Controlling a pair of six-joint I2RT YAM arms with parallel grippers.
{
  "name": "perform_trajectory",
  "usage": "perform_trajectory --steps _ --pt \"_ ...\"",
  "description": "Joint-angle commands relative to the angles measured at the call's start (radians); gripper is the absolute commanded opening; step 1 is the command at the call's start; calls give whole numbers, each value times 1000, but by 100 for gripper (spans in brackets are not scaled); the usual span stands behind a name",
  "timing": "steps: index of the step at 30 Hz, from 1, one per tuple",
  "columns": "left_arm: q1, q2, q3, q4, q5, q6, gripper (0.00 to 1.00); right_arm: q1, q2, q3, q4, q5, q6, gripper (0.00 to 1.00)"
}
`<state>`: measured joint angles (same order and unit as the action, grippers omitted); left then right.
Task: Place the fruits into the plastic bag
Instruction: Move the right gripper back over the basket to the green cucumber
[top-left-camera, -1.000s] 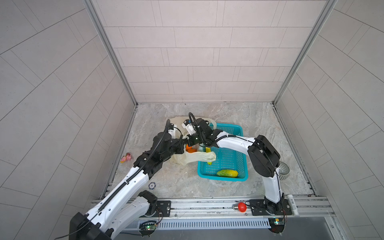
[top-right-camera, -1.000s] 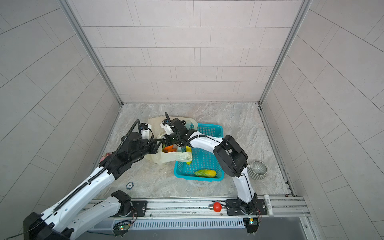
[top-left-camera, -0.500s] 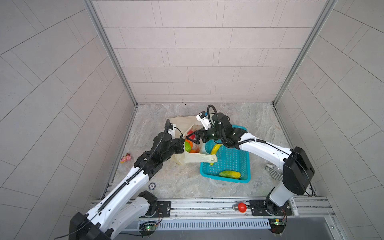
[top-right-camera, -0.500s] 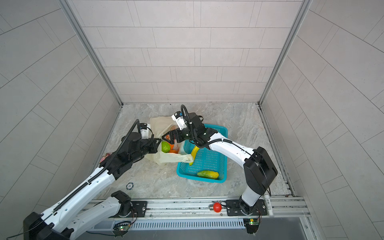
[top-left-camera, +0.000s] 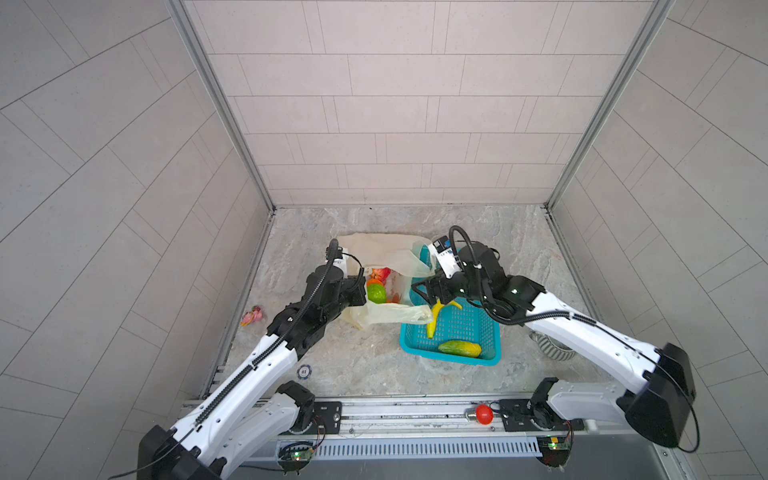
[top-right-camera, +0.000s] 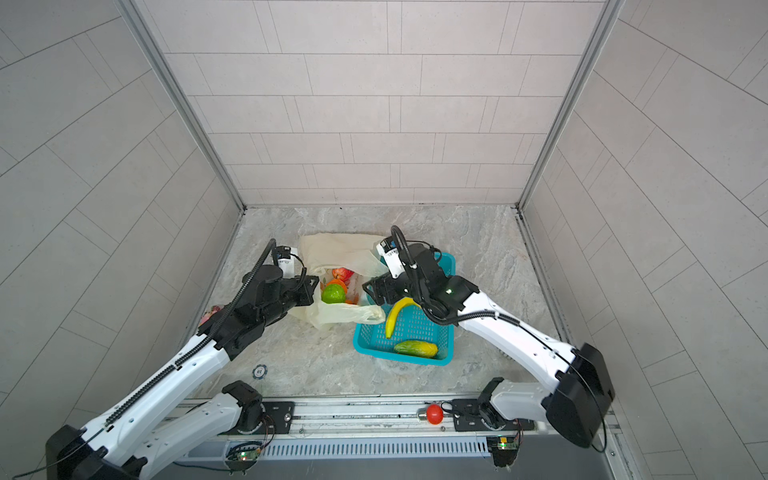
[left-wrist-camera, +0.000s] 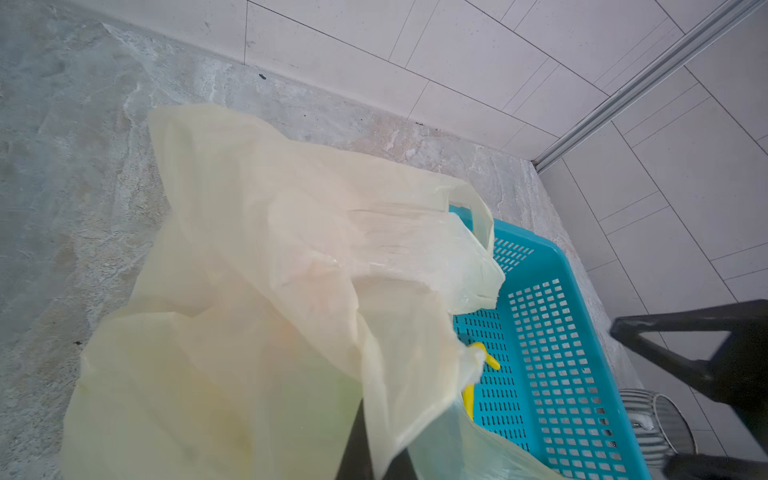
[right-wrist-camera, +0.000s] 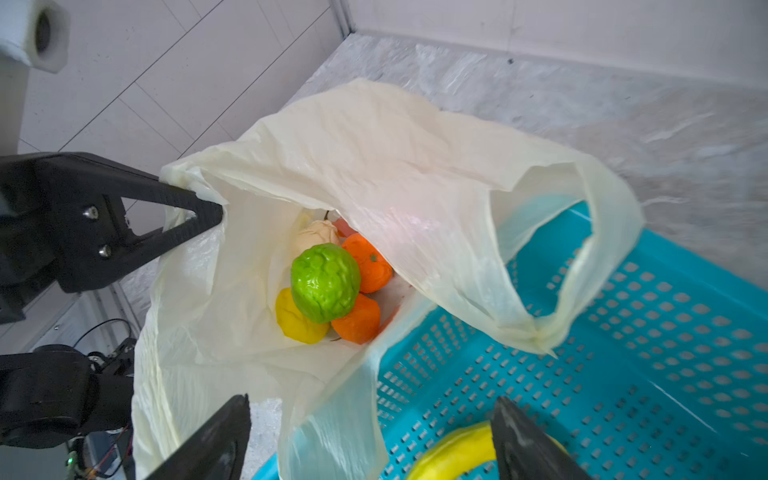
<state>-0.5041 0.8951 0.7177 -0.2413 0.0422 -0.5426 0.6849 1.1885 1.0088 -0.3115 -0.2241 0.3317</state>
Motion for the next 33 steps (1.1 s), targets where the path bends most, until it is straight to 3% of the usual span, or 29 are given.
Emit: perform_trajectory --steps 1,6,18,27,33 --pt "2 4 -9 8 -12 2 0 -27 -45 -63 -105 110 -14 85" --pt "3 20 -1 7 2 6 0 -33 -1 -116 -209 226 -10 84" --pt "3 25 -10 26 5 20 0 -17 162 -76 -513 57 -73 81" --pt "3 38 -2 23 14 33 0 53 291 -102 -519 38 -49 81" --pt "3 19 -12 21 3 18 0 97 371 -95 -508 122 -62 79"
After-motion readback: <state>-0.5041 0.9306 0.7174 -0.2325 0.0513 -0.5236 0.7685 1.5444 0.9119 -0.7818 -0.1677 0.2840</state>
